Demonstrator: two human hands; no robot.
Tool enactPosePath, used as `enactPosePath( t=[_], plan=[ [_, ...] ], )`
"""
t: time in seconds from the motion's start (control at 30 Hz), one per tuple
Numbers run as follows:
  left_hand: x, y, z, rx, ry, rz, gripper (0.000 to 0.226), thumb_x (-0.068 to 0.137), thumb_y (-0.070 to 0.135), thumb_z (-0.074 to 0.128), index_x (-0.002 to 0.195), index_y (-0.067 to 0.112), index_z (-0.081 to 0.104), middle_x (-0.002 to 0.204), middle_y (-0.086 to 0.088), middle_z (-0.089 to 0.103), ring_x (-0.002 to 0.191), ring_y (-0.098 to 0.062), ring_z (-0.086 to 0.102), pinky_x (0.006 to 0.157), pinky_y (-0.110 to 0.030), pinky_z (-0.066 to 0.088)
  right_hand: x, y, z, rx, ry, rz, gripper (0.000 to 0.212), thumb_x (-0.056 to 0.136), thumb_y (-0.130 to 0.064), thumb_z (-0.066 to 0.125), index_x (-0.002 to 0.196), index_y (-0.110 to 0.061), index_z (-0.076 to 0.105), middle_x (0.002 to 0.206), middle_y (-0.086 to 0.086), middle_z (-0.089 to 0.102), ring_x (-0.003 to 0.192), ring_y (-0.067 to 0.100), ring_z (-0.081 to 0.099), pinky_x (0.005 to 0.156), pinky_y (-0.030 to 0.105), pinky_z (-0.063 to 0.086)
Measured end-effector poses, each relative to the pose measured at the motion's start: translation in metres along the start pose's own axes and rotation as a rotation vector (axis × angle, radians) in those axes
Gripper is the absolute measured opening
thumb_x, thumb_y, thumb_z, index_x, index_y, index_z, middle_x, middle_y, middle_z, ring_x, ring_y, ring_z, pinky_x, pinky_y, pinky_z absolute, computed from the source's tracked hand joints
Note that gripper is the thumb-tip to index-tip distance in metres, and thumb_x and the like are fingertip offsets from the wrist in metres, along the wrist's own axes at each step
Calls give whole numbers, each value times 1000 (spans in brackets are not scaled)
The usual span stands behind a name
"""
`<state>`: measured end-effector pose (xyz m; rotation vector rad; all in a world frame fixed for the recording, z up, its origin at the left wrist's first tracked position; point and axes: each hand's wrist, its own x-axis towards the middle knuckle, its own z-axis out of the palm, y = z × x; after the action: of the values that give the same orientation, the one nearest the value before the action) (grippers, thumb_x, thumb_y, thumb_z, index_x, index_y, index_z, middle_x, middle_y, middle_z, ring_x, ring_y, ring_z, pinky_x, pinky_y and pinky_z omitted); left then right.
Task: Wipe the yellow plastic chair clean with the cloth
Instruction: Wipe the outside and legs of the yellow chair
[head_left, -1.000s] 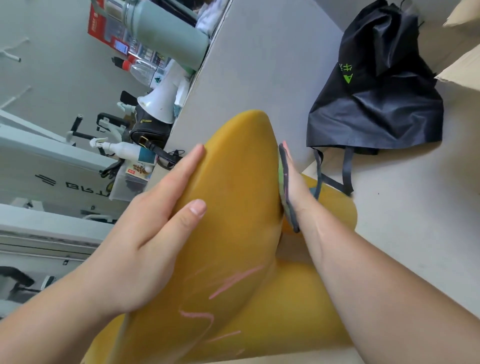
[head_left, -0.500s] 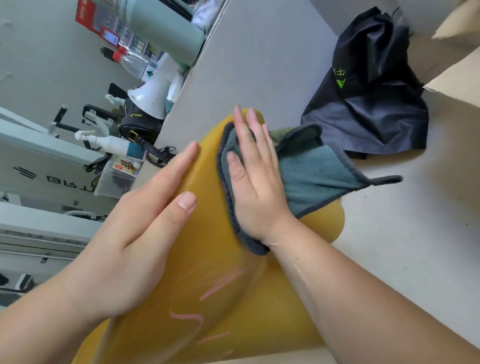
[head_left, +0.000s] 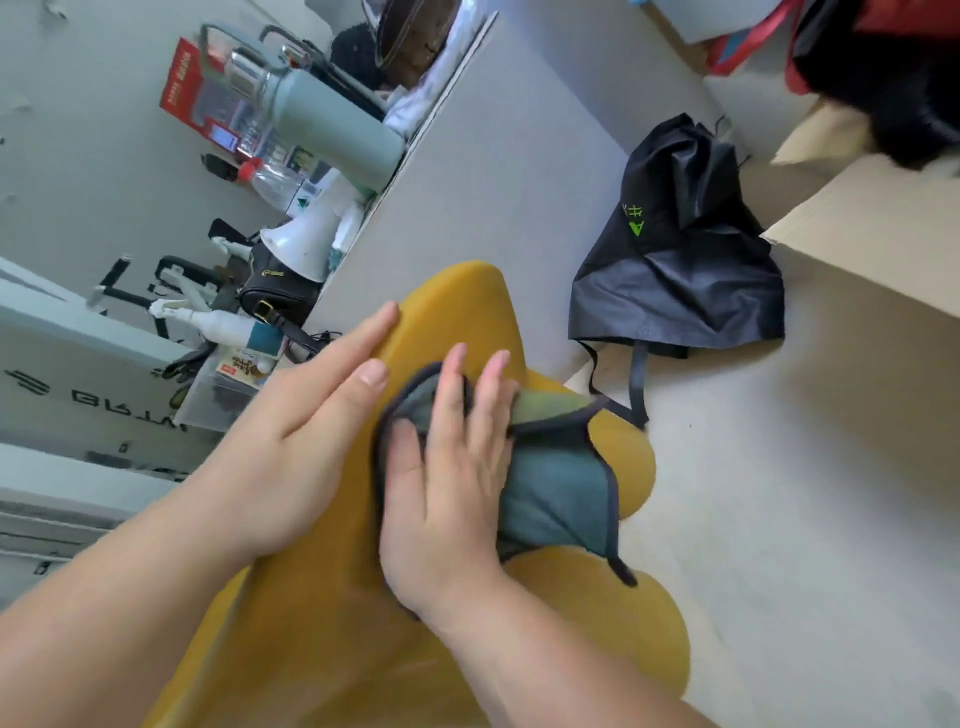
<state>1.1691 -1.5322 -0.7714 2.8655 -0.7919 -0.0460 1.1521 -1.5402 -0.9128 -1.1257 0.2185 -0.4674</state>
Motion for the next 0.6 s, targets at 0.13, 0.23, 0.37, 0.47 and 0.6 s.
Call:
enactPosePath(
  t=[0.13, 0.23, 0.37, 0.47, 0.6],
  plan=[
    [-7, 6, -1, -26, 70, -22, 41, 107, 31, 37, 145, 23, 50, 143, 21, 50, 126, 22, 39, 98, 3, 29, 3, -23, 1, -107, 2, -156, 69, 95, -63, 11, 160, -45, -5, 169, -13, -20, 154, 12, -23, 125, 45, -7],
    [-15, 7, -1, 22, 182, -75, 38, 107, 31, 35, 137, 32, 59, 134, 21, 59, 123, 11, 51, 105, -14, 38, 29, 15, -7, -67, 43, -128, 64, 101, -56, 18, 161, -40, 3, 171, -10, -11, 156, 14, -16, 125, 38, -7],
    [-52, -3, -5, 114, 184, -52, 40, 105, 43, 32, 141, 45, 51, 136, 29, 53, 123, 10, 45, 100, -15, 34, -4, 80, 3, 94, -15, 311, 52, 106, -51, 16, 156, -43, 3, 172, -1, -7, 159, 26, -5, 128, 47, 2],
    [-90, -21, -12, 153, 136, 15, 47, 99, 52, 29, 145, 53, 39, 133, 43, 42, 114, 34, 33, 91, 5, 27, -57, 82, 24, 159, 58, 512, 53, 104, -57, 11, 151, -54, -13, 172, -7, -4, 158, 24, 11, 125, 43, 16],
    [-123, -50, -8, 99, 64, -6, 47, 96, 64, 24, 143, 69, 20, 128, 39, 51, 118, 17, 46, 98, -26, 42, -69, 51, 40, 134, 203, 244, 57, 98, -70, 8, 146, -53, -18, 168, -12, -18, 155, 4, -13, 126, 28, -2]
  ],
)
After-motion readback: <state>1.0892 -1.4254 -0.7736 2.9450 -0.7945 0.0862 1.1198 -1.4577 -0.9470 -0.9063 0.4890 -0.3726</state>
